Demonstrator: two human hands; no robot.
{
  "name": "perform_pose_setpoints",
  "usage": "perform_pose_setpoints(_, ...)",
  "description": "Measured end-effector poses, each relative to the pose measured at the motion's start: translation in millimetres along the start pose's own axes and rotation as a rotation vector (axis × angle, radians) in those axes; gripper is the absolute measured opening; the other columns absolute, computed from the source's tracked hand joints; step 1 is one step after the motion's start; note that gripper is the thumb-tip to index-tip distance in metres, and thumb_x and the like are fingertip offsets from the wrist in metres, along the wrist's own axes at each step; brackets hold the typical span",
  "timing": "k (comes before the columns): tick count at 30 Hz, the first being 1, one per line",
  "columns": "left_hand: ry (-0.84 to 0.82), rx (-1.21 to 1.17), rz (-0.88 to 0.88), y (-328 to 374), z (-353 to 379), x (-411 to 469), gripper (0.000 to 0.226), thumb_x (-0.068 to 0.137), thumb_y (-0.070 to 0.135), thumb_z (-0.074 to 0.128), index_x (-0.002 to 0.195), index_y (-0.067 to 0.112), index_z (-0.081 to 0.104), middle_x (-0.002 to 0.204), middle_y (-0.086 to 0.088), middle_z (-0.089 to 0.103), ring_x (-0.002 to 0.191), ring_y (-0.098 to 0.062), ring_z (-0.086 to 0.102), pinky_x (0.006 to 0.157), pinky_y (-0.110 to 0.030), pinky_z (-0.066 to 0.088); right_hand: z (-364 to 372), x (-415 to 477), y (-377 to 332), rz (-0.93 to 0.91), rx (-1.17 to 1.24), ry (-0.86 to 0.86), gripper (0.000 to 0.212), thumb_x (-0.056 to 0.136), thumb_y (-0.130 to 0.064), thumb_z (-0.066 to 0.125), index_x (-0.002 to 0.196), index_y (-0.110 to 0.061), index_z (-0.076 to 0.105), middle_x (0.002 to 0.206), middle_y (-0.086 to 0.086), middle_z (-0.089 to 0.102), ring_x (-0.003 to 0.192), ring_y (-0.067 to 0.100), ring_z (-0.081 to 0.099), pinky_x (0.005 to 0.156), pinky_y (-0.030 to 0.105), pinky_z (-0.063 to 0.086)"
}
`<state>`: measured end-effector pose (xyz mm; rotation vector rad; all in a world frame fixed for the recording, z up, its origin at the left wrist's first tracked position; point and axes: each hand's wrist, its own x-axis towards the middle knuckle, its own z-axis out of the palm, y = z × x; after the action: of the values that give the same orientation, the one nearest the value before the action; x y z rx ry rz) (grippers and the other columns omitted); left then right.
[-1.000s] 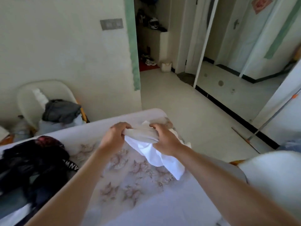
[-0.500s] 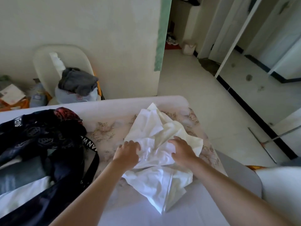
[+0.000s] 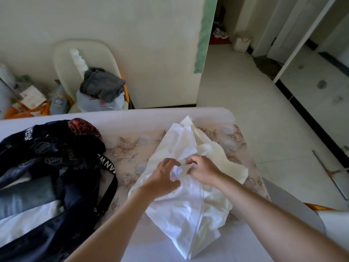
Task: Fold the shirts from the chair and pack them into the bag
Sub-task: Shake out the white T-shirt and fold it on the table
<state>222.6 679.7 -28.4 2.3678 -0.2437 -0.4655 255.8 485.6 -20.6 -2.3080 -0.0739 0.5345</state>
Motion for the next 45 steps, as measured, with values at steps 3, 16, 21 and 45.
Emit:
perform_pose_setpoints(3, 0.008, -0.24, -0.082, 6.9, -22.3, 2.4, 0.059, 0.084, 0.025, 0.072, 0.133, 0.042, 0.043, 0.109, 0.015, 0.064, 0.099, -0.004, 0.062, 0.077, -0.013, 0.046, 6.5, 6.1, -33.1, 0.012, 0.295, -0.094, 0.015, 0.079, -0.015, 0.073, 0.088, -0.025, 0.066, 0.085, -0.006, 0.067, 0.073, 0.008, 0.064, 0.054, 0.026, 0.05)
perform_pose_setpoints(16, -0.254, 0.871, -0.502, -75.2, -113.0, -68.1, 0.035, 0.092, 0.015, 0.049, 0.125, 0.016, 0.059, 0.125, -0.007, 0.058, 0.116, -0.026, 0.053, 0.094, -0.035, 0.044, 47.3, -11.1, -22.4, -0.006, -0.435, -0.166, 0.048, 0.079, -0.037, 0.065, 0.125, -0.03, 0.056, 0.129, -0.004, 0.047, 0.121, 0.019, 0.048, 0.104, 0.037, 0.041)
perform_pose_setpoints(21, -0.06, 0.48, -0.128, -48.4, -66.0, -52.7, 0.048, 0.09, 0.019, 0.056, 0.135, 0.032, 0.047, 0.138, 0.002, 0.047, 0.125, -0.02, 0.044, 0.107, -0.039, 0.04, 66.1, -21.8, -16.1, -0.094, -0.485, -0.152, 0.051, 0.083, -0.042, 0.073, 0.127, -0.025, 0.057, 0.124, -0.002, 0.046, 0.107, 0.021, 0.059, 0.093, 0.033, 0.047)
perform_pose_setpoints(45, 1.096, -0.352, -0.093, 20.1, -256.6, -9.7, 0.05, 0.086, -0.006, 0.032, 0.115, 0.015, 0.066, 0.12, -0.003, 0.044, 0.101, -0.019, 0.048, 0.091, -0.02, 0.033, -62.5, -51.0, -111.3, 0.058, -0.145, 0.697, 0.032, 0.09, -0.046, 0.059, 0.094, -0.014, 0.056, 0.08, -0.003, 0.06, 0.076, 0.024, 0.057, 0.066, 0.033, 0.04)
